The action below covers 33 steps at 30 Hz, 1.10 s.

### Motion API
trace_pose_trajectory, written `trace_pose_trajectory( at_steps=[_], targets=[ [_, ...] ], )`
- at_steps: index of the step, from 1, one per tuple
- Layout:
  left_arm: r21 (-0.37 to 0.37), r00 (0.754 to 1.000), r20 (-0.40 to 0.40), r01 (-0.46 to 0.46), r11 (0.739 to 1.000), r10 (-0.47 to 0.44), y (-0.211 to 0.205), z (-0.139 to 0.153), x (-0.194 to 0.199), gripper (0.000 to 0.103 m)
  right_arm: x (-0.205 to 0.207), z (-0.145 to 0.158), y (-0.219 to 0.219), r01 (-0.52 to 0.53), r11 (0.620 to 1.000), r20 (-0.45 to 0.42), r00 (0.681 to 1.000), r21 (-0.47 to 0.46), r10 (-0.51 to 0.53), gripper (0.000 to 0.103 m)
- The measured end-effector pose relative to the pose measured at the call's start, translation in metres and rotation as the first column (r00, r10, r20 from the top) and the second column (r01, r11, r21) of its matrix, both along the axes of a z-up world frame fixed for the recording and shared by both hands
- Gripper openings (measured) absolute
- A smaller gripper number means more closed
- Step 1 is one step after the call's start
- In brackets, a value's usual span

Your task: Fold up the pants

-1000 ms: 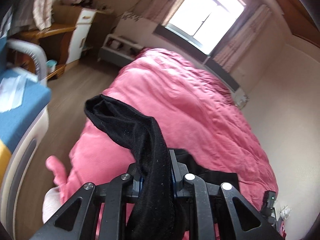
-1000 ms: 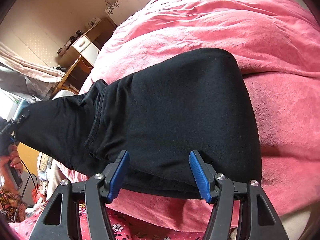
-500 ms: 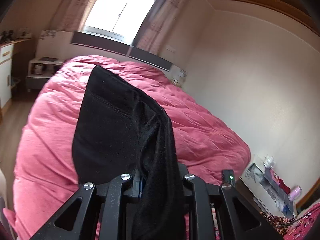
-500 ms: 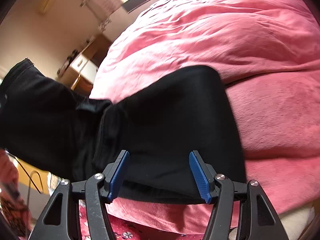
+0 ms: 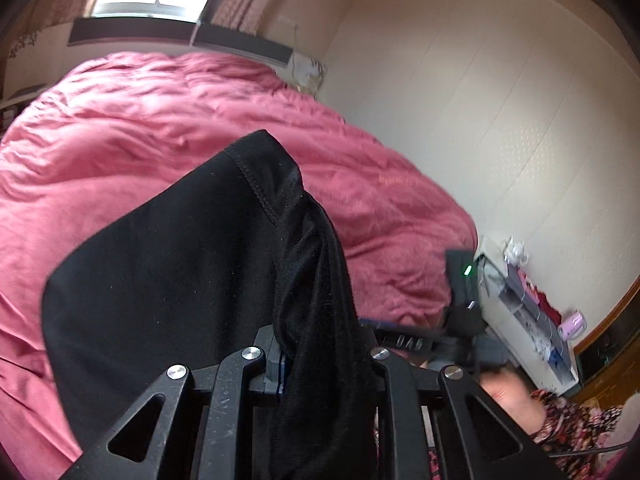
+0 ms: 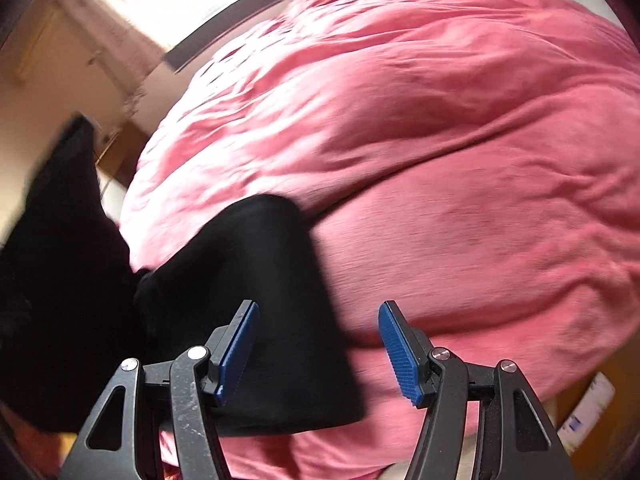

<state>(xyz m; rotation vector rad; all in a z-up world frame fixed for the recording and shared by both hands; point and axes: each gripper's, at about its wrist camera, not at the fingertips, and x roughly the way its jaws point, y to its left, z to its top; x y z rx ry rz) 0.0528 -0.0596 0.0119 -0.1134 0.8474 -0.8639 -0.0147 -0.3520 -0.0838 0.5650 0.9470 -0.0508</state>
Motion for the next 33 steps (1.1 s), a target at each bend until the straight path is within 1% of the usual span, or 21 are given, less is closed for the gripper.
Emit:
trace_pose_trajectory(
  at_steps=[3,5,8,9,11,12,13,14,17,19,20,22,23,25,27,28,29,31,33],
  targets=[
    [0.073,0.999,-0.028,0.023,0.997,-0.021,-0.025,-0.028,0.0,0.019,-0.004,0.001,-0.02,0.062,0.998,-0.003,0.998,0.0,-0.062,0.063],
    [0.122,0.999,-0.045,0.027,0.992,-0.022,-0.042,-0.046,-0.001,0.02,-0.005,0.001,-0.03,0.079,0.997,0.002,0.997,-0.004,-0.079,0.063],
    [0.176,0.998,-0.064,0.036,0.984,-0.025,-0.063,-0.066,0.0,0.022,-0.006,0.003,-0.033,0.086,0.996,0.009,0.996,-0.013,-0.086,0.063],
    [0.189,0.997,-0.074,0.042,0.981,-0.029,-0.069,-0.071,0.0,0.025,-0.006,0.004,-0.033,0.087,0.996,0.009,0.996,-0.015,-0.087,0.063],
    [0.208,0.995,-0.096,0.053,0.977,-0.034,-0.078,-0.079,-0.002,0.039,-0.007,0.003,-0.034,0.089,0.996,0.008,0.996,-0.014,-0.089,0.063],
    [0.2,0.993,-0.107,0.063,0.978,-0.042,-0.08,-0.08,-0.006,0.041,-0.008,0.003,-0.034,0.09,0.996,0.008,0.996,-0.015,-0.09,0.063],
    [0.172,0.991,-0.116,0.08,0.982,-0.06,-0.079,-0.079,-0.012,0.046,-0.008,0.003,-0.034,0.091,0.996,0.007,0.996,-0.018,-0.091,0.063],
    [0.127,0.988,-0.121,0.108,0.986,-0.093,-0.078,-0.077,-0.016,0.047,-0.007,0.002,-0.032,0.091,0.996,0.007,0.996,-0.022,-0.091,0.063],
    [0.044,0.981,-0.103,0.168,0.985,-0.162,-0.063,-0.065,-0.031,0.048,-0.008,0.006,-0.03,0.086,0.995,0.021,0.996,-0.048,-0.085,0.063],
    [-0.015,0.982,-0.08,0.172,0.985,-0.173,-0.046,-0.054,-0.037,0.048,-0.007,0.011,-0.026,0.077,0.995,0.048,0.996,-0.068,-0.073,0.063],
    [-0.044,0.987,-0.06,0.145,0.988,-0.147,-0.032,-0.049,-0.039,0.048,-0.007,0.015,-0.023,0.066,0.994,0.071,0.996,-0.083,-0.06,0.063],
    [-0.082,0.998,-0.042,0.053,0.995,-0.056,-0.003,-0.041,-0.037,0.048,-0.008,0.024,-0.014,0.033,0.993,0.117,0.993,-0.11,-0.02,0.063],
    [-0.097,1.0,-0.028,-0.006,0.995,0.004,0.017,-0.037,-0.034,0.048,-0.008,0.028,-0.007,0.009,0.992,0.142,0.99,-0.123,0.008,0.063],
    [-0.081,0.993,0.021,-0.115,0.99,0.117,0.044,-0.034,-0.031,0.048,-0.008,0.033,0.006,-0.042,0.989,0.178,0.982,-0.141,0.067,0.066],
    [-0.005,0.965,0.092,-0.247,0.969,0.246,0.069,-0.036,-0.027,0.048,-0.007,0.035,0.023,-0.099,0.982,0.194,0.972,-0.164,0.131,0.066],
    [0.056,0.946,0.121,-0.309,0.949,0.301,0.079,-0.041,-0.023,0.048,-0.007,0.035,0.034,-0.136,0.973,0.197,0.965,-0.186,0.173,0.066],
    [0.104,0.933,0.126,-0.35,0.931,0.337,0.086,-0.047,-0.018,0.048,-0.006,0.035,0.042,-0.16,0.966,0.196,0.96,-0.203,0.2,0.066],
    [0.171,0.927,0.101,-0.375,0.911,0.362,0.096,-0.063,-0.009,0.048,-0.002,0.03,0.058,-0.21,0.946,0.171,0.951,-0.247,0.256,0.067],
    [0.233,0.921,0.063,-0.389,0.891,0.385,0.101,-0.083,-0.003,0.048,0.002,0.023,0.068,-0.229,0.922,0.118,0.954,-0.314,0.277,0.067]
  ],
)
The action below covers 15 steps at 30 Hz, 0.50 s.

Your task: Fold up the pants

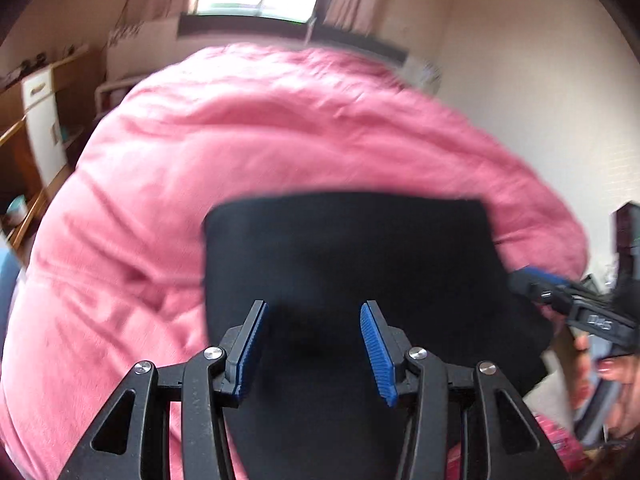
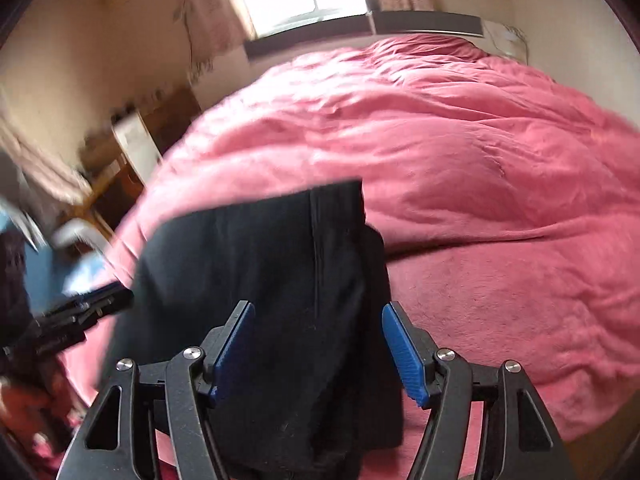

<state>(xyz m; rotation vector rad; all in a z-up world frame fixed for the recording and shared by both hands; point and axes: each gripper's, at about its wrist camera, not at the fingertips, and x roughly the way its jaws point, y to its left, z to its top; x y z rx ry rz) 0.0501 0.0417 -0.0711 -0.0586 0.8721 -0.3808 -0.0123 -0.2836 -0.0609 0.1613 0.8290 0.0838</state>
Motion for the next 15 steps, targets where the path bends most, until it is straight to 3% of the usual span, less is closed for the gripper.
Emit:
trace_pose_trajectory(
  at_steps=[2,4,8,11,15],
  targets=[
    [0.019,0.999,-0.036,0.011,1.0,-0.01,-0.002,-0.015,0.001,0.049,0.004,-0.015,0.0,0.019,0.997,-0.035,0.999,-0.075,-0.022,0.067],
    [0.049,0.999,-0.007,0.032,0.998,-0.031,-0.011,-0.021,-0.004,0.055,0.008,-0.03,-0.011,0.05,0.995,-0.101,0.993,-0.081,-0.058,0.072],
    [0.139,0.992,0.042,0.116,0.984,-0.123,-0.033,-0.026,-0.017,0.063,0.01,-0.054,-0.04,0.113,0.99,-0.179,0.979,0.082,-0.097,0.079],
    [0.113,0.994,0.023,0.108,0.988,-0.111,-0.028,-0.021,-0.013,0.064,0.009,-0.059,-0.048,0.119,0.982,-0.185,0.978,0.147,-0.091,0.081],
    [0.052,1.0,-0.012,0.029,0.998,-0.029,-0.009,-0.011,-0.004,0.064,0.006,-0.06,-0.05,0.118,0.977,-0.185,0.979,0.177,-0.085,0.081]
  ],
)
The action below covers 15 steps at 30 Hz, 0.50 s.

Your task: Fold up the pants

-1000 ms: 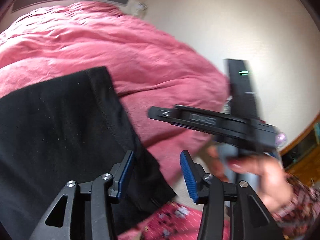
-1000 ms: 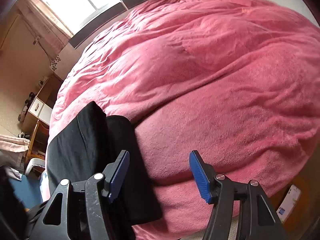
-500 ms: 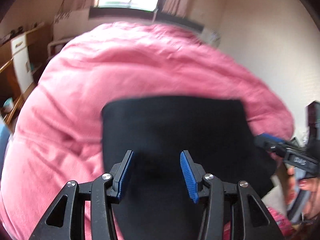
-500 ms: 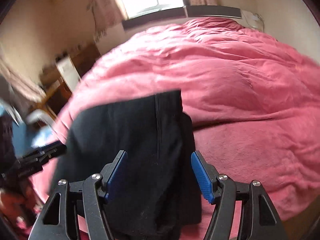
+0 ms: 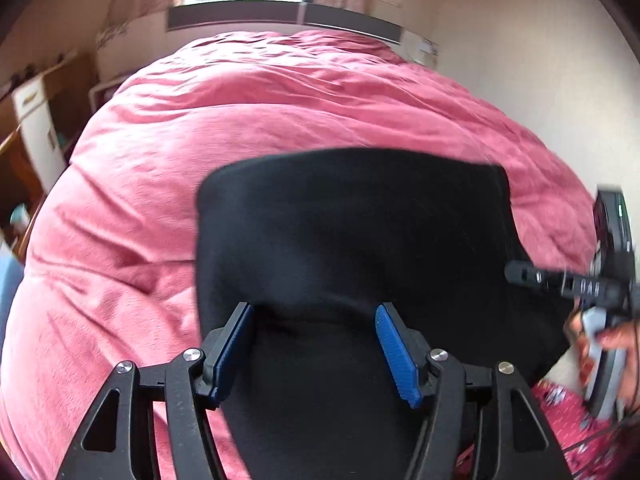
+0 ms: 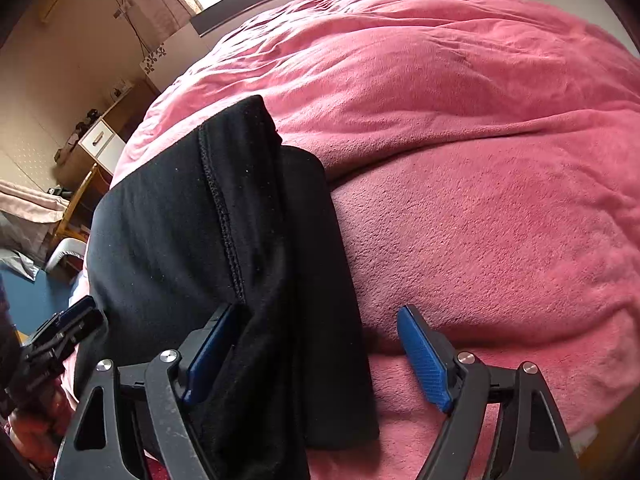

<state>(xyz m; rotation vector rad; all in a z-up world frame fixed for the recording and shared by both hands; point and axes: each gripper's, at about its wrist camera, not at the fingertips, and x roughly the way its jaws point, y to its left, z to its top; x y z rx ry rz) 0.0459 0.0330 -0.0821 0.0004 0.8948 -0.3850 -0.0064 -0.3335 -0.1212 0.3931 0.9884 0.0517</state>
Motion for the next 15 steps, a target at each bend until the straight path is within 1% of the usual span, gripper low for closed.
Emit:
trace_pose_trajectory(
  at_steps=[1,3,5,7,11,13,15],
  targets=[
    [0.0,1.0,-0.005,-0.019,1.0,0.019,0.004,0.001,0.002,0.064,-0.001,0.0,0.0,0.0,1.0,0.002,1.0,0.007,0.0,0.081],
    [0.028,0.998,-0.01,-0.065,0.997,0.066,0.012,0.002,0.006,0.064,-0.003,0.0,-0.002,0.003,0.999,0.004,1.0,0.037,-0.003,0.083],
    [0.047,0.995,-0.023,-0.101,0.994,0.102,0.019,0.0,0.008,0.064,-0.004,0.001,-0.003,-0.018,0.996,0.016,1.0,0.091,0.017,0.083],
    [0.024,0.991,-0.046,-0.123,0.992,0.124,0.029,-0.004,0.009,0.065,-0.003,0.001,0.001,-0.06,0.991,0.031,0.998,0.124,0.056,0.084],
    [0.005,0.988,-0.061,-0.14,0.99,0.14,0.04,-0.008,0.007,0.067,0.0,-0.003,0.009,-0.094,0.992,0.027,0.995,0.078,0.092,0.085],
    [0.0,0.988,-0.065,-0.14,0.99,0.139,0.042,-0.008,0.007,0.069,0.0,-0.007,0.008,-0.09,0.991,0.021,0.996,0.098,0.089,0.086],
    [-0.013,0.988,-0.076,-0.134,0.991,0.133,0.045,-0.01,0.007,0.069,0.002,-0.012,0.003,-0.074,0.988,0.015,0.997,0.138,0.073,0.088]
  ],
)
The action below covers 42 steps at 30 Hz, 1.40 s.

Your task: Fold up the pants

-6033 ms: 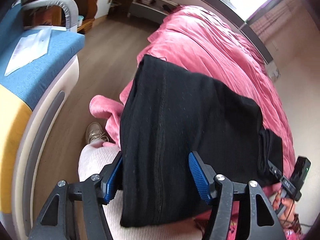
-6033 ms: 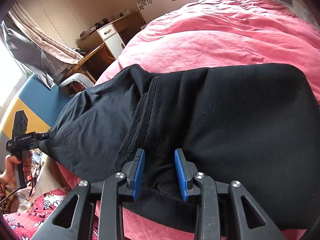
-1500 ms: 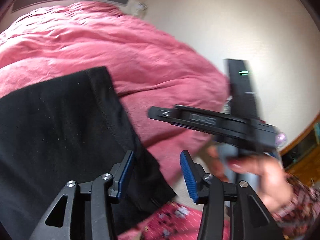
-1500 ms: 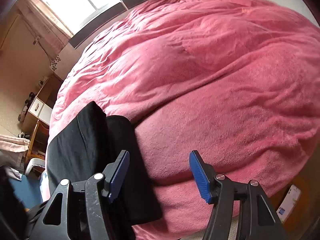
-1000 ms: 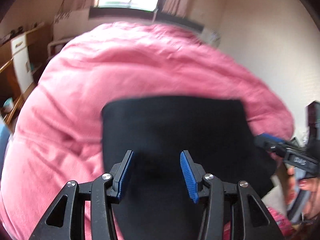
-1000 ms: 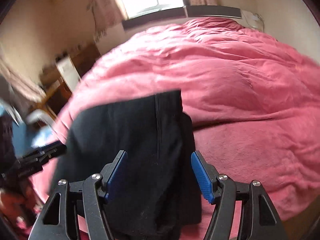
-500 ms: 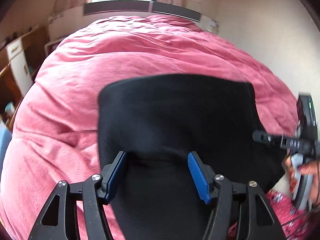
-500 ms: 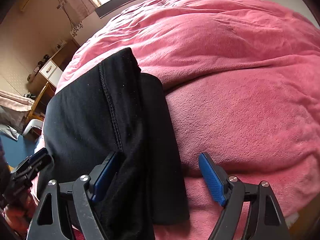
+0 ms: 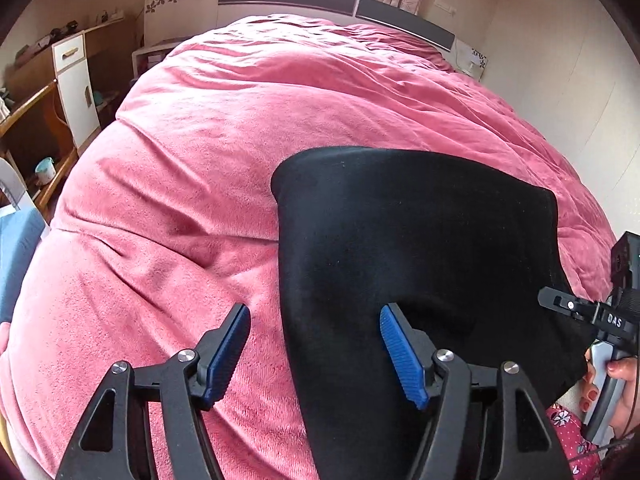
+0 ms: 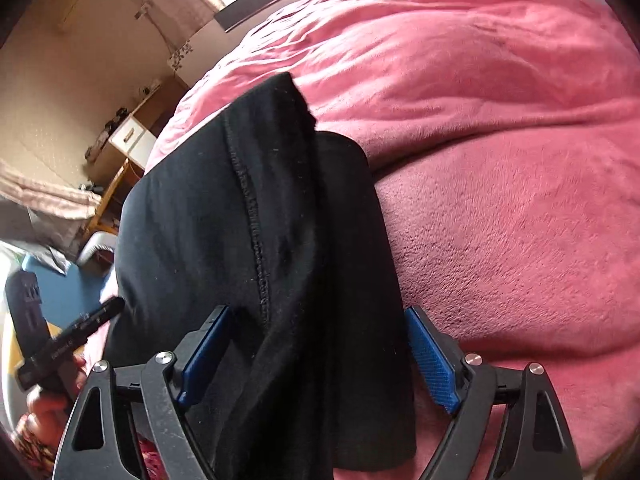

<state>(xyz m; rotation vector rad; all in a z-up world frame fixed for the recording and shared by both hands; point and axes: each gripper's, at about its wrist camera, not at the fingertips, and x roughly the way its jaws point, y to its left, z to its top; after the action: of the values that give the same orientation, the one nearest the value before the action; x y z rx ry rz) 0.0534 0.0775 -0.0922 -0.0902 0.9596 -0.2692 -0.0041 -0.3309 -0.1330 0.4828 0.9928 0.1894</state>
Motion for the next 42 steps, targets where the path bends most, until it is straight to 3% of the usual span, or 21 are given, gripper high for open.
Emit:
trace_pose_trajectory(
  at_steps=[5,16,28,31,37,40,41,42],
  targets=[
    [-0.056,1.0,-0.025,0.001,0.998,-0.002,0.004,-0.004,0.003,0.07,0.003,-0.012,-0.009,0.014,0.997,-0.02,1.0,0.074,-0.013,0.089],
    [-0.158,0.997,-0.02,0.068,0.985,-0.072,0.008,-0.003,-0.009,0.074,0.008,-0.014,-0.004,-0.018,0.996,-0.019,1.0,0.084,0.02,0.089],
    [-0.135,0.996,0.029,0.089,0.987,-0.086,-0.005,-0.019,-0.024,0.087,0.013,-0.023,0.0,-0.038,0.995,-0.025,0.999,0.097,0.04,0.089],
    [-0.188,0.997,0.004,0.072,0.979,-0.073,-0.001,-0.026,-0.023,0.088,0.016,-0.024,0.0,-0.043,0.994,-0.029,0.999,0.096,0.046,0.09],
    [-0.367,0.987,-0.14,0.016,0.93,-0.073,0.015,-0.046,-0.016,0.088,0.022,-0.026,-0.001,-0.057,0.993,-0.039,0.997,0.106,0.062,0.09],
    [-0.358,0.986,-0.106,0.082,0.93,-0.127,0.01,-0.041,-0.023,0.07,0.023,-0.024,0.004,-0.071,0.994,-0.028,0.997,0.084,0.074,0.085],
    [-0.325,0.987,-0.064,0.118,0.938,-0.147,0.006,-0.035,-0.027,0.059,0.023,-0.021,0.006,-0.078,0.994,-0.021,0.997,0.075,0.08,0.08],
    [-0.293,0.985,-0.028,0.153,0.944,-0.168,0.003,-0.03,-0.032,0.054,0.022,-0.018,0.01,-0.082,0.995,-0.011,0.997,0.064,0.082,0.078]
  ],
)
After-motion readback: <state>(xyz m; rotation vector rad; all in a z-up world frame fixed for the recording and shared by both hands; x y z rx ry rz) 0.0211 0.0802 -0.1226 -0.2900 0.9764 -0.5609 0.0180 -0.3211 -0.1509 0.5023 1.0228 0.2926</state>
